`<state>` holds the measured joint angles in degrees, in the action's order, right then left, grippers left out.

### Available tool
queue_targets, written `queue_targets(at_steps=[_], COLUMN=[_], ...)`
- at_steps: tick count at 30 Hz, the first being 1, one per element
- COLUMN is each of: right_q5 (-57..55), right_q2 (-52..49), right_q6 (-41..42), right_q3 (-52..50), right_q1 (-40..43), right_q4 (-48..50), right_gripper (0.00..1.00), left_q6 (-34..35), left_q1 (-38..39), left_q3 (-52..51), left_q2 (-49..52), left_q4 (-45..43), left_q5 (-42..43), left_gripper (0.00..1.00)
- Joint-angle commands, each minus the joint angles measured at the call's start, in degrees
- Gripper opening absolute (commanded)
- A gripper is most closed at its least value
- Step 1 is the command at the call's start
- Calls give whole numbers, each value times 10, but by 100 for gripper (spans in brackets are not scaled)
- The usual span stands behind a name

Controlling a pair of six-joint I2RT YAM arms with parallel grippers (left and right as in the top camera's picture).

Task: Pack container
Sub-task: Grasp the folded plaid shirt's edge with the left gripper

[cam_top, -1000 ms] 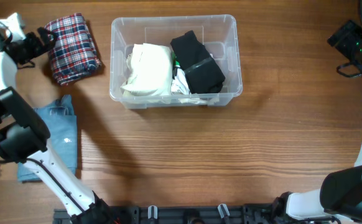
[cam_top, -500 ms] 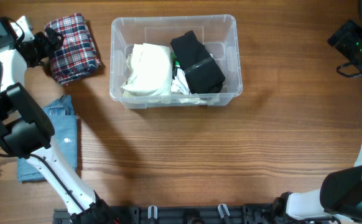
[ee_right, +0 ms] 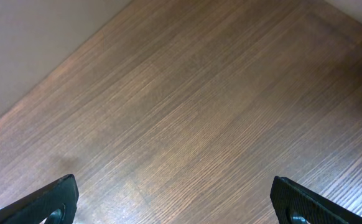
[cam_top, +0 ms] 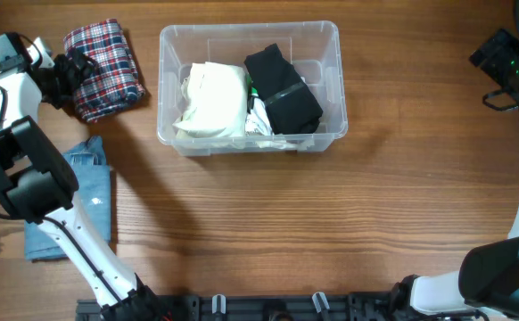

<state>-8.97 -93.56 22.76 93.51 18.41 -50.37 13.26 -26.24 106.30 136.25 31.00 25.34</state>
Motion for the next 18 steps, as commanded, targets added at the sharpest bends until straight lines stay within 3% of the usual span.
queue_targets(at_steps=[1,8,9,12,14,16,18], right_q5=[5,5,5,5,5,5,5], right_q2=[-6,-6,-6,-6,-6,-6,-6], right_q6=[8,8,8,8,8,8,8], right_q3=[-3,-3,-3,-3,-3,-3,-3], right_q1=[-2,-2,-2,-2,-2,-2,-2], right_q4=[0,0,0,0,0,0,0], right_gripper=[100,100,100,100,100,100,100], left_q6=[7,7,7,7,7,7,7], left_q1=[5,5,5,5,5,5,5], left_q3=[6,6,6,6,6,6,6], left_q2=[19,19,19,19,19,19,19], left_q4=[21,43,44,44,44,48,51], left_q5=[21,23,23,23,23,23,28], left_gripper=[100,98,91,54,40,19,15])
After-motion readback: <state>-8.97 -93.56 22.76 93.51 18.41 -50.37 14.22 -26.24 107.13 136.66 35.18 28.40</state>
